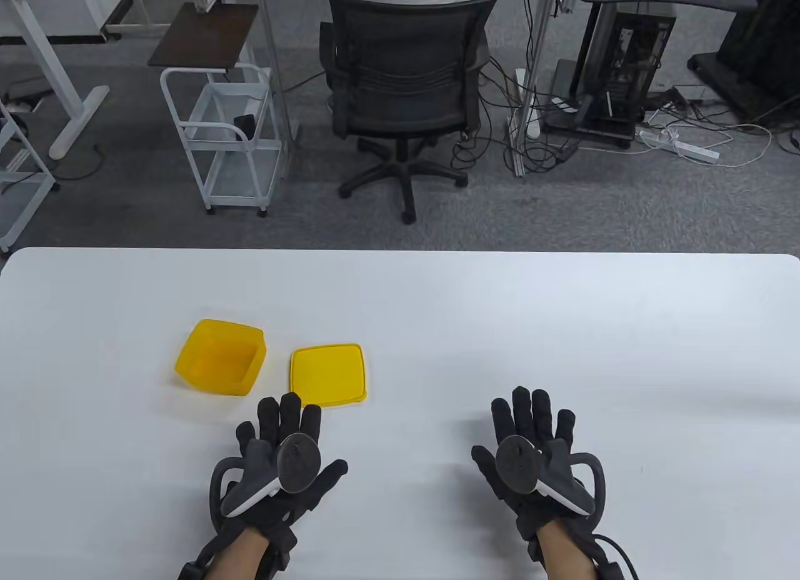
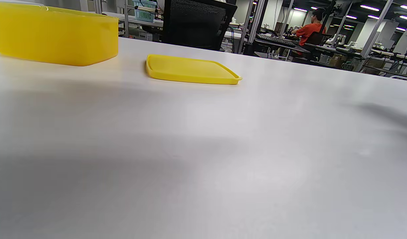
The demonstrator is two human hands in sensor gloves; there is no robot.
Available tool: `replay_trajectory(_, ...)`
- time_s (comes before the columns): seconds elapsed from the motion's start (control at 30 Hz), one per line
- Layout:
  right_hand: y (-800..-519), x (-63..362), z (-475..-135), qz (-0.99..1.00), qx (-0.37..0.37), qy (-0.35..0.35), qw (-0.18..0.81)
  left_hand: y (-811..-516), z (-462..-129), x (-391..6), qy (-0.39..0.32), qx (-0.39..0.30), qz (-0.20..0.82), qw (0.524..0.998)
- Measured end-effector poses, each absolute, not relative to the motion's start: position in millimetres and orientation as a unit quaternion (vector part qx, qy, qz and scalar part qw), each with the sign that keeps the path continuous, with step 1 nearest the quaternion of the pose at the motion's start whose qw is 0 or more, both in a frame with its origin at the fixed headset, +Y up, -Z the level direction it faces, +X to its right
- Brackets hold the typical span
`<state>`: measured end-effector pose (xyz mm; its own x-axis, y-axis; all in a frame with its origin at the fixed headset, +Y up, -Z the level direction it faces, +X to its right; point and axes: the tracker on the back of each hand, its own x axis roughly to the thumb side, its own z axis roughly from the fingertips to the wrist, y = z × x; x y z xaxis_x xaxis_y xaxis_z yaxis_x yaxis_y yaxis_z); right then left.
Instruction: Cover the plastic food container
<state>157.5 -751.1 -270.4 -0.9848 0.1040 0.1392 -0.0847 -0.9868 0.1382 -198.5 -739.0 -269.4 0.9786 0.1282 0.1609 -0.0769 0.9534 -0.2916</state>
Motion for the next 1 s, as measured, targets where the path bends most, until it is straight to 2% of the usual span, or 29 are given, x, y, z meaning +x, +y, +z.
replay_trajectory(0.37,-750.8,158.1,-270.9,0.994,0.070,0.065,0.044,-738.4,-271.4,-201.0,-0.076,-0.148,0.054,0.985)
replay_trajectory(0.47,-748.3,159.4,-271.3,0.995,0.069,0.058,0.046,-730.1,-275.8,-206.8,-0.073,-0.156,0.073,0.982)
replay_trajectory(0.53,-747.0,159.9,-270.9,0.995,0.068,0.055,0.047,-721.1,-282.6,-213.5,-0.060,-0.137,0.098,0.984)
replay_trajectory(0.7,-747.0,160.0,-272.3,0.995,0.071,0.052,0.045,-705.7,-311.9,-230.0,-0.009,-0.118,0.088,0.989)
replay_trajectory(0.8,-748.0,160.6,-274.3,0.995,0.069,0.053,0.041,-701.8,-343.6,-240.9,0.049,-0.119,0.064,0.990)
replay_trajectory(1.0,-750.5,163.1,-276.5,0.996,0.065,0.056,0.037,-715.6,-397.5,-255.7,0.167,-0.145,0.031,0.975)
